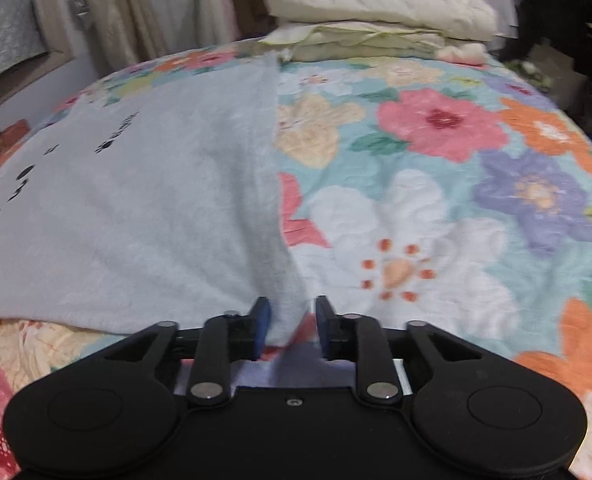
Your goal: Fold clothes
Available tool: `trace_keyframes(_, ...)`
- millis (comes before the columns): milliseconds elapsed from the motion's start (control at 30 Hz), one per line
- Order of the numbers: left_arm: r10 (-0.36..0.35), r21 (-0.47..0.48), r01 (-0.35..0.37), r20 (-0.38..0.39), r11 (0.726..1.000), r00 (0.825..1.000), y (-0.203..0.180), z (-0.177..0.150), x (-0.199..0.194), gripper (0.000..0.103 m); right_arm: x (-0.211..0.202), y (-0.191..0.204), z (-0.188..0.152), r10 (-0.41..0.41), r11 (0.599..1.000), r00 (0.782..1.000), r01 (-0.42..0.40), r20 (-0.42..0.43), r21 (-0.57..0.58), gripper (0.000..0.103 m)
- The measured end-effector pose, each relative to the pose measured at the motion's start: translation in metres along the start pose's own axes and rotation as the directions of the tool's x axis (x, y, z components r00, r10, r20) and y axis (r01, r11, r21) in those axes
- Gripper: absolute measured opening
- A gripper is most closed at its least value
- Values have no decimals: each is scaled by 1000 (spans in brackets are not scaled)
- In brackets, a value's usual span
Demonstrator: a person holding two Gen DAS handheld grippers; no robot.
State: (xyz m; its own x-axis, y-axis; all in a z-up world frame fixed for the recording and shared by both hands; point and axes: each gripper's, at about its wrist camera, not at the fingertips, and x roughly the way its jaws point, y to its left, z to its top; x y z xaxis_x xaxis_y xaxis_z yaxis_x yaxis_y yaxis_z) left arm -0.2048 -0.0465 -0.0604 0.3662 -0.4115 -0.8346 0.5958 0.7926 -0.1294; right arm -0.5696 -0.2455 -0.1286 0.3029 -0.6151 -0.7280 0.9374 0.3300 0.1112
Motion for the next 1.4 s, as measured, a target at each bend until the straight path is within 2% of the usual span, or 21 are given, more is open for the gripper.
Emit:
trace_keyframes(67,4,27,-4,16,1000,1000,-7,0,-9,84,-16,2,6,10,1000,1000,-10,13,-9,37)
trace_keyframes(167,22,62,-24,36,998,999,-18,-1,-20,85,-42,13,15,75,996,997,-74,24,-40,51)
trace_keyframes(267,16,86,-20,46,996,999,-25,-4,-28,86,-64,33,23,145,985,989,-142,27,-95,54)
trace_keyframes(400,10,121,-16,47,993,999,-30,-10,-34,88,-85,64,30,288,945,957,-285,-4,-161,55)
trace_keyframes(467,12,130,-18,44,991,999,-31,-13,-36,89,-93,79,32,335,926,942,-333,-20,-180,55)
trace_keyframes(533,8,140,-14,38,990,999,-33,-16,-38,91,-100,93,32,338,919,941,-337,-33,-203,57)
trace_keyframes(633,-8,172,2,30,985,1000,-38,-19,-42,99,-107,109,31,333,915,941,-336,-53,-225,61)
trace_keyframes(733,-18,200,10,37,980,999,-44,-22,-46,99,-109,121,29,341,910,938,-344,-53,-230,71)
trace_keyframes(800,-23,210,13,41,978,999,-47,-23,-48,99,-106,129,30,330,916,943,-332,-48,-224,83)
trace_keyframes(933,-33,214,23,41,977,999,-52,-26,-51,100,-102,138,30,296,929,954,-300,-52,-216,84)
trace_keyframes(1067,-6,231,-4,46,973,999,-58,-28,-52,101,-99,147,28,249,943,965,-260,-78,-208,84)
trace_keyframes(1400,-14,257,-3,66,966,998,-66,-33,-59,102,-107,153,20,278,938,960,-280,-40,-203,86)
